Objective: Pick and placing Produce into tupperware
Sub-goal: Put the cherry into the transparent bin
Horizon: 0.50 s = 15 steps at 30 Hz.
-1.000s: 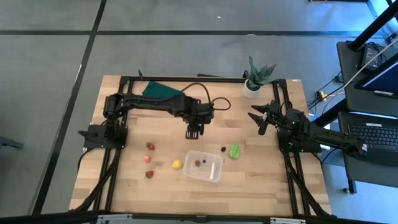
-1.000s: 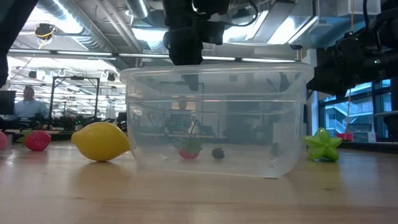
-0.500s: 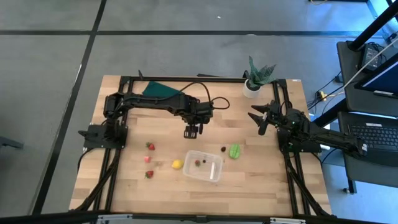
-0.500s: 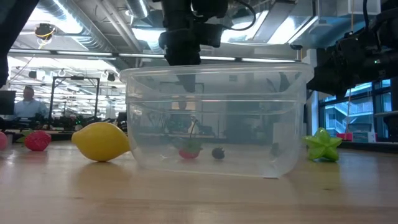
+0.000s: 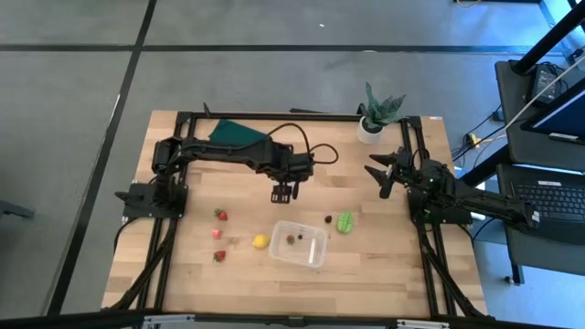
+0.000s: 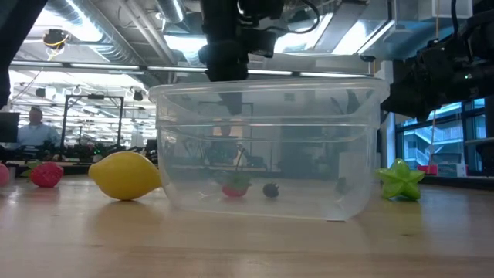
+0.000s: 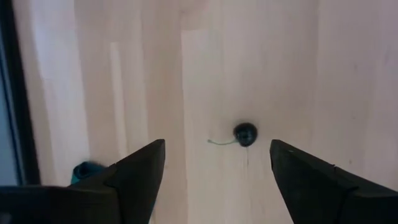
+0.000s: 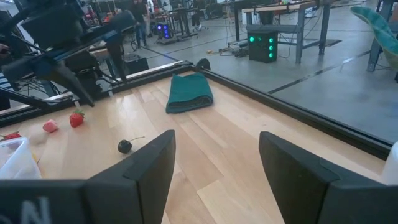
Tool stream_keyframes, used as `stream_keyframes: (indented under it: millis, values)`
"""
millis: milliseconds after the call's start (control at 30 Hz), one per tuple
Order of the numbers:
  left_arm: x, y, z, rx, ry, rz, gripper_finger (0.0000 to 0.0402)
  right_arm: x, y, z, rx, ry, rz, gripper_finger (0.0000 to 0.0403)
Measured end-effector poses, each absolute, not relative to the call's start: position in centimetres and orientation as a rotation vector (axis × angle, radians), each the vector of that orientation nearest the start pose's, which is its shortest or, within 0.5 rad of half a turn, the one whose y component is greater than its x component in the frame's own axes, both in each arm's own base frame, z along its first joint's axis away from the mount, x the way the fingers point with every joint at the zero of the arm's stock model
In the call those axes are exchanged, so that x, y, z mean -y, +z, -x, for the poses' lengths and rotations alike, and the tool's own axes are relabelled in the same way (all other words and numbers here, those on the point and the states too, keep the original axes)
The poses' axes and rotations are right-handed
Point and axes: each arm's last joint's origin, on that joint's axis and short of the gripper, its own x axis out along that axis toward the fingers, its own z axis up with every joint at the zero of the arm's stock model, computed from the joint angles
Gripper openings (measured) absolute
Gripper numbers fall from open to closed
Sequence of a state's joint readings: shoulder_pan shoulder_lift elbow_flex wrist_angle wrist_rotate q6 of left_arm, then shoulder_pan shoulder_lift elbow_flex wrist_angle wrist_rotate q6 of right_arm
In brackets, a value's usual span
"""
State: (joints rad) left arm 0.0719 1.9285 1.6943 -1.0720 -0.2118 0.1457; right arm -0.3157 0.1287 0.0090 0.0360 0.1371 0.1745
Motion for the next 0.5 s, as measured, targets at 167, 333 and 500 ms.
stream_keyframes:
  millis: [167,333,500]
  values:
    - [-4.0,25.9,-38.8,-1.331,0.106,-0.235,0.0275,3.6,16.0,-9.8,-0.044,-0.459,-0.179,0.0234]
    - [-5.4,25.1,-38.7,-1.355,0.044,-0.168,0.0265,3.6,16.0,-9.8,-0.044,-0.459,-0.180,0.0234]
    - [-5.9,23.2,-38.1,-1.404,-0.002,-0.172,0.0250,3.6,16.0,-9.8,-0.044,-0.459,-0.181,0.0234]
